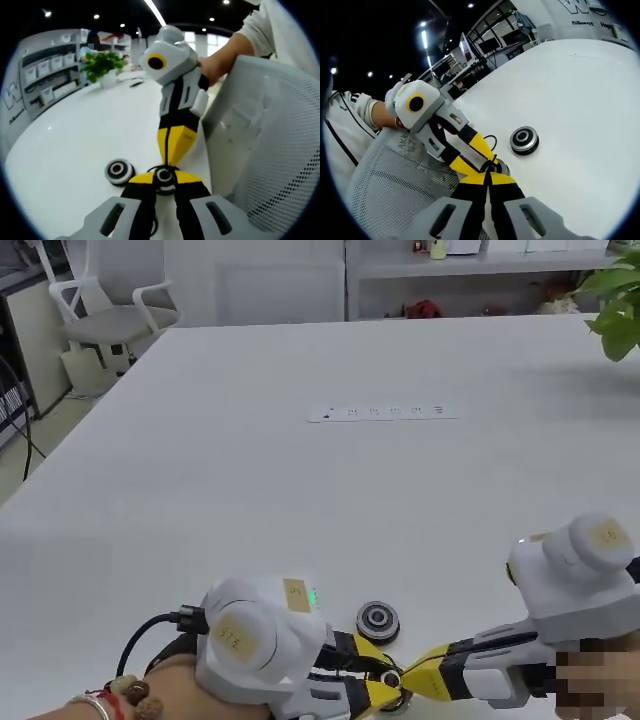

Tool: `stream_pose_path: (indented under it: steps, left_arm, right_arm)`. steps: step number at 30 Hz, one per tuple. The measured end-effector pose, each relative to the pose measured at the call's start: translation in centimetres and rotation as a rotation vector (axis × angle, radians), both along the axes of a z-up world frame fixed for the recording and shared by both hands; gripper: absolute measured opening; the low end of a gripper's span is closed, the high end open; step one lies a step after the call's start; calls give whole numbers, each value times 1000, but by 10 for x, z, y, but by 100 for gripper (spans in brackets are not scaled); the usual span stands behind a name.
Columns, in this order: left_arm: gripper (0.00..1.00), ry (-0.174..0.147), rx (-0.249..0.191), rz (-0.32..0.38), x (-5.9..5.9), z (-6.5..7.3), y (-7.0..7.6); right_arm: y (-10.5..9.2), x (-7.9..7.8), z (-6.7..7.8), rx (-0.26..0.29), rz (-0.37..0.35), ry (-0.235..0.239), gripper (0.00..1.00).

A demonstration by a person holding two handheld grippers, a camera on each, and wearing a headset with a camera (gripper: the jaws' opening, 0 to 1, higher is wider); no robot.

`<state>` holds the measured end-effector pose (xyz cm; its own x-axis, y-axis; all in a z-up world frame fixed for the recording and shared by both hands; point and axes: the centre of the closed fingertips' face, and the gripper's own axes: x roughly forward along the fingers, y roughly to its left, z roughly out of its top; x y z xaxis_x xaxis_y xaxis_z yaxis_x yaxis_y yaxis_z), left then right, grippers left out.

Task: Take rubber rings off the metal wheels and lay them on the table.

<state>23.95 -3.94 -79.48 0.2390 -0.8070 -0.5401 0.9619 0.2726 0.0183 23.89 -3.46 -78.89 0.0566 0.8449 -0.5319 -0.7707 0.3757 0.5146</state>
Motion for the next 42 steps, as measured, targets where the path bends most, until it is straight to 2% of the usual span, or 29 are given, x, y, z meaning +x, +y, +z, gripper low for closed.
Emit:
stream_pose_path:
  steps: [3, 5, 8, 13, 16, 21, 26, 30, 32, 35, 37, 40, 42]
  left_arm:
    - [18, 2, 18, -12, -1, 1, 1]
    - [22, 21, 16, -20, -4, 1, 0]
    - [26, -7, 51, -56, -8, 0, 0]
    - [31, 2, 58, -66, -10, -1, 0]
    - [30, 7, 68, -63, -10, 1, 3]
    - [36, 29, 56, -65, -11, 9, 7]
    - [45, 12, 27, -34, -3, 29, 15]
    - [51, 7, 20, -24, -2, 42, 24]
    - [54, 36, 18, -26, -7, 48, 29]
    - [60, 33, 6, -18, -12, 57, 38]
    - [62, 32, 7, -16, -16, 60, 47]
    - [64, 16, 52, 7, -19, 57, 69]
    - [66, 18, 58, 32, -20, 58, 82]
  right_arm:
    - [0, 2, 4, 9, -8, 11, 0]
    - [-1, 2, 0, 0, -11, 16, 0]
    - [-1, -2, -2, -3, 2, 15, 0]
    - [0, -1, 1, -1, 13, 2, 0]
    - [0, -1, 1, 2, 14, -1, 0]
    - [-4, 0, 1, -2, 5, -6, 0]
    - [-5, 4, 8, 7, -7, -15, 0]
    - [-5, 4, 11, 4, 0, -25, 0]
    - [-5, 3, 13, 2, -2, -31, 0]
    - [-7, 4, 20, 14, -12, -35, 0]
    - [-6, 3, 26, 26, -19, -44, 0]
    - [-7, 5, 30, 29, -27, -55, 0]
    - [-8, 4, 35, 37, -35, -59, 0]
